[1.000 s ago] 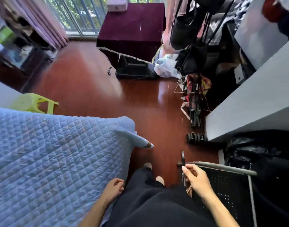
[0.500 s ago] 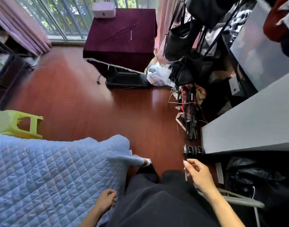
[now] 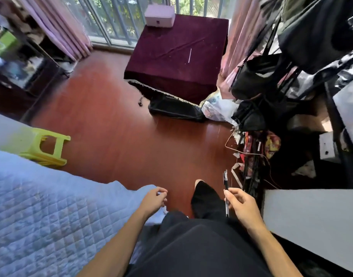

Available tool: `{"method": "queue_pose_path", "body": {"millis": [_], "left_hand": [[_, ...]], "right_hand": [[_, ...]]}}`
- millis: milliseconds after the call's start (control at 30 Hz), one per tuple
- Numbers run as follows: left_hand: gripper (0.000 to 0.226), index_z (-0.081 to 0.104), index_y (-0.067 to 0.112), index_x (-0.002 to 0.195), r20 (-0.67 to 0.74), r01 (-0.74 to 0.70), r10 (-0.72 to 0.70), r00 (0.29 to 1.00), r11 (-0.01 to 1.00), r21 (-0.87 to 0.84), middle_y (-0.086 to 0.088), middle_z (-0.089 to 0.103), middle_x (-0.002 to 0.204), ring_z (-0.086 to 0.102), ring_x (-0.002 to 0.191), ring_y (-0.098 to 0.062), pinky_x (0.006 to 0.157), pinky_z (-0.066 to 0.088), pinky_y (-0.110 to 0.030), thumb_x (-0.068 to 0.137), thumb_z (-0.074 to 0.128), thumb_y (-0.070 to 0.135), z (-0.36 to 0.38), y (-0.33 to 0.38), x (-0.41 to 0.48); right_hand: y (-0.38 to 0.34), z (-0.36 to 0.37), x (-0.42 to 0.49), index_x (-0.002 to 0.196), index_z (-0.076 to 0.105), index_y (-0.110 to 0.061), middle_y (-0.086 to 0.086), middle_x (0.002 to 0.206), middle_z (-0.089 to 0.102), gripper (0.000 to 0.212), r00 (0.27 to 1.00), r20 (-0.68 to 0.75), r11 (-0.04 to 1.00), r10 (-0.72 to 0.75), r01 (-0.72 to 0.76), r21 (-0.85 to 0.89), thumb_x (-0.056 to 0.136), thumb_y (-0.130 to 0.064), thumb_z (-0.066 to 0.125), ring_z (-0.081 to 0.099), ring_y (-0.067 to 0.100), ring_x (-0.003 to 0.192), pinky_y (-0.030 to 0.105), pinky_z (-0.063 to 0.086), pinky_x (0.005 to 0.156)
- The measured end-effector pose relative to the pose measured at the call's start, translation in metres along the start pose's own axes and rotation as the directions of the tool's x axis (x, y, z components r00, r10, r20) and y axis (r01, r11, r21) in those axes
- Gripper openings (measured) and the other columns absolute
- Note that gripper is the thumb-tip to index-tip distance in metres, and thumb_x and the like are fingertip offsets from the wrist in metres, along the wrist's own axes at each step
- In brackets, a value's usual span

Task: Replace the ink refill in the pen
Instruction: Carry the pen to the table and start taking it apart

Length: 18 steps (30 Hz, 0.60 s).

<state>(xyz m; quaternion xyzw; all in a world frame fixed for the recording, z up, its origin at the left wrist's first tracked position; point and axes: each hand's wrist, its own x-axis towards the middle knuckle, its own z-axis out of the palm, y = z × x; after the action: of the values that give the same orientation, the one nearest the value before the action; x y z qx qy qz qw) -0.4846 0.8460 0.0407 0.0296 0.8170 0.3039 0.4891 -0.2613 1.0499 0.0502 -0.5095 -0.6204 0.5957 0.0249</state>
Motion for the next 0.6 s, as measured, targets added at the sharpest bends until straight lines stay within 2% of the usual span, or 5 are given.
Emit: {"method": "queue_pose_path", "body": {"millis": [133, 300, 367, 533, 600], "left_hand": [[0.021, 0.061, -0.003, 0.111, -0.08, 0.1, -0.105, 0.991, 0.993, -0.059, -0.016, 0.058, 0.082, 0.049, 0.057, -0.013, 0.043, 0.039, -0.007, 0.102, 0.042, 0.001, -0.016, 0.017, 0.017], [0.022, 0.062, -0.004, 0.113, -0.121, 0.273, -0.285, 0.951, 0.956, -0.107, -0.017, 0.062, 0.084, 0.052, 0.057, -0.017, 0.046, 0.044, -0.014, 0.103, 0.045, 0.006, -0.035, 0.005, 0.026], [0.022, 0.063, -0.001, 0.11, -0.114, 0.34, -0.354, 0.928, 0.932, -0.129, -0.014, 0.063, 0.084, 0.053, 0.06, -0.017, 0.049, 0.044, -0.018, 0.104, 0.045, 0.008, -0.042, -0.001, 0.03], [0.025, 0.062, 0.009, 0.074, -0.158, 0.396, -0.414, 0.896, 0.908, -0.134, -0.005, 0.061, 0.075, 0.05, 0.059, -0.01, 0.049, 0.037, -0.012, 0.097, 0.053, 0.004, -0.07, 0.003, 0.063], [0.026, 0.061, 0.011, 0.07, -0.162, 0.389, -0.401, 0.902, 0.916, -0.101, -0.004, 0.061, 0.074, 0.051, 0.066, -0.014, 0.054, 0.038, -0.015, 0.095, 0.055, 0.005, -0.089, 0.016, 0.085]], "right_hand": [[-0.047, -0.008, 0.063, 0.091, 0.077, -0.028, -0.013, 0.069, 0.076, 0.011, 0.998, 0.062, 0.998, -0.02, 0.024, -0.06, 0.101, -0.023, 0.073, 0.065, -0.007, 0.06, 0.008, 0.05, 0.064], [-0.102, -0.005, 0.129, 0.09, 0.076, -0.031, -0.018, 0.071, 0.076, 0.012, 0.991, 0.127, 0.992, -0.043, 0.058, -0.113, 0.1, -0.024, 0.073, 0.065, -0.007, 0.059, 0.01, 0.05, 0.064], [-0.123, 0.001, 0.155, 0.091, 0.076, -0.031, -0.018, 0.069, 0.076, 0.012, 0.986, 0.158, 0.991, -0.051, 0.07, -0.118, 0.101, -0.025, 0.073, 0.064, -0.008, 0.057, 0.004, 0.047, 0.059], [-0.179, 0.027, 0.219, 0.089, 0.076, -0.028, -0.003, 0.077, 0.075, 0.014, 0.983, 0.176, 0.987, -0.059, 0.083, -0.136, 0.101, -0.02, 0.073, 0.061, -0.008, 0.053, 0.002, 0.047, 0.057], [-0.202, 0.04, 0.241, 0.091, 0.076, -0.027, 0.0, 0.081, 0.075, 0.014, 0.983, 0.172, 0.986, -0.071, 0.095, -0.14, 0.101, -0.018, 0.073, 0.061, -0.009, 0.054, 0.002, 0.046, 0.058]]}}
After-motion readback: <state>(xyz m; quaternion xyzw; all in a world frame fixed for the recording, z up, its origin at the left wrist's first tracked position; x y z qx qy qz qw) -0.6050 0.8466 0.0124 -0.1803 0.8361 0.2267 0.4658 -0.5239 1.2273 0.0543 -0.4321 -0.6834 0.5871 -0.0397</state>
